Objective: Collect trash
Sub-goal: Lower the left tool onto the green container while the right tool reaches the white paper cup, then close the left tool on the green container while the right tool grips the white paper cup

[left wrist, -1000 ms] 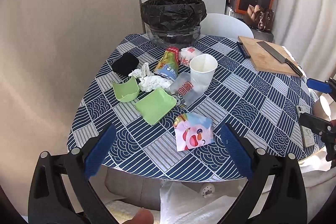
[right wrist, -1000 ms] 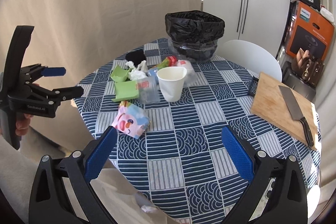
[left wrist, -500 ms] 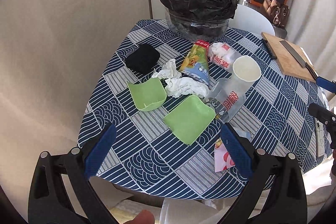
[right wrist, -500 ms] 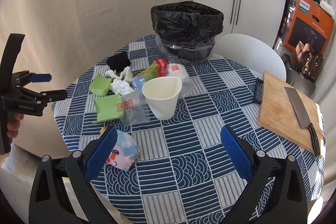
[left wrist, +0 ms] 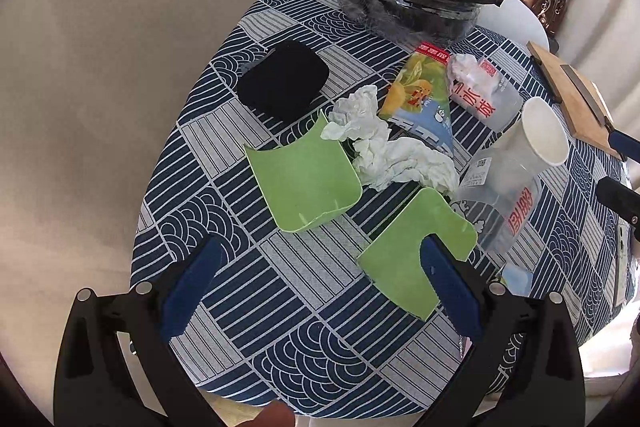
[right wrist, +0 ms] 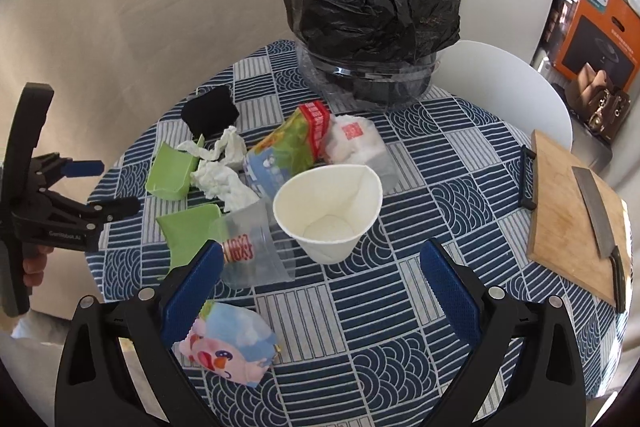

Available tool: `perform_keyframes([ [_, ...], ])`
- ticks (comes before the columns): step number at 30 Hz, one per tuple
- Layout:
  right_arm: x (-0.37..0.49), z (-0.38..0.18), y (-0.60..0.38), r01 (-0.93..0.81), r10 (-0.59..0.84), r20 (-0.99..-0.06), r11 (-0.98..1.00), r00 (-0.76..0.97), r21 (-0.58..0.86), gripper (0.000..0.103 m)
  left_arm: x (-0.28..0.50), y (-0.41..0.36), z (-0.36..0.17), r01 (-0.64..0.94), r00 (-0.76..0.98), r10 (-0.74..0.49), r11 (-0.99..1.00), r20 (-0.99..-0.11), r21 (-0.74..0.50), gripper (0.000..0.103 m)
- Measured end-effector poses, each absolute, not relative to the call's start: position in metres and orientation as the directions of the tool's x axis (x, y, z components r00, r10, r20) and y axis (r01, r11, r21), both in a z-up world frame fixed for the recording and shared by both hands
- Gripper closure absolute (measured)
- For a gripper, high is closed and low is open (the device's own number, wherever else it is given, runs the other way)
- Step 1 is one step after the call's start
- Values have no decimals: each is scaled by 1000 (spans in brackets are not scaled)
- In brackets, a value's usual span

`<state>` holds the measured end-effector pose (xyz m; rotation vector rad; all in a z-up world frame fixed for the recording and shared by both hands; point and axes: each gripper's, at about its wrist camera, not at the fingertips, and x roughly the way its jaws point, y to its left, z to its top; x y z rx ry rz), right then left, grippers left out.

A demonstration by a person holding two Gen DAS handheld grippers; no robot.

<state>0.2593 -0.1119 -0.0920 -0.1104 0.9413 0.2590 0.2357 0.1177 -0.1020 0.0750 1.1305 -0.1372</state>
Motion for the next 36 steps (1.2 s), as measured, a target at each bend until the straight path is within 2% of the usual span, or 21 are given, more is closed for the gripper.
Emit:
perform_keyframes([
  [24,333,-132,-100,-139,78,-903,990,422,21,10,306,127,-159,222,269,-132,972,-954,-71,6],
  [25,335,-134,-101,-131,74,-906,991,416,20,11,309,127,-160,215,265,-131,974,-955,-74,6],
  [27,336,-138,-105,-121,89,-914,992,395,45,29,313,128,-164,199,254,-122,977,-960,-71,6],
  [28,338,-140,-107,-106,88,-920,993,383,51,31,315,129,-166,192,244,-118,979,-963,-71,6],
  [30,339,-141,-112,-78,98,-922,994,374,74,33,319,131,-169,180,219,-115,981,-969,-76,9],
  [31,340,-141,-114,-71,104,-923,994,371,83,33,320,132,-169,175,216,-126,981,-968,-89,23],
  [32,340,-141,-115,-70,103,-924,994,369,83,33,320,134,-169,165,209,-131,982,-969,-97,30],
  [36,336,-139,-119,-82,114,-922,993,370,89,33,313,135,-164,176,200,-121,981,-972,-86,31],
])
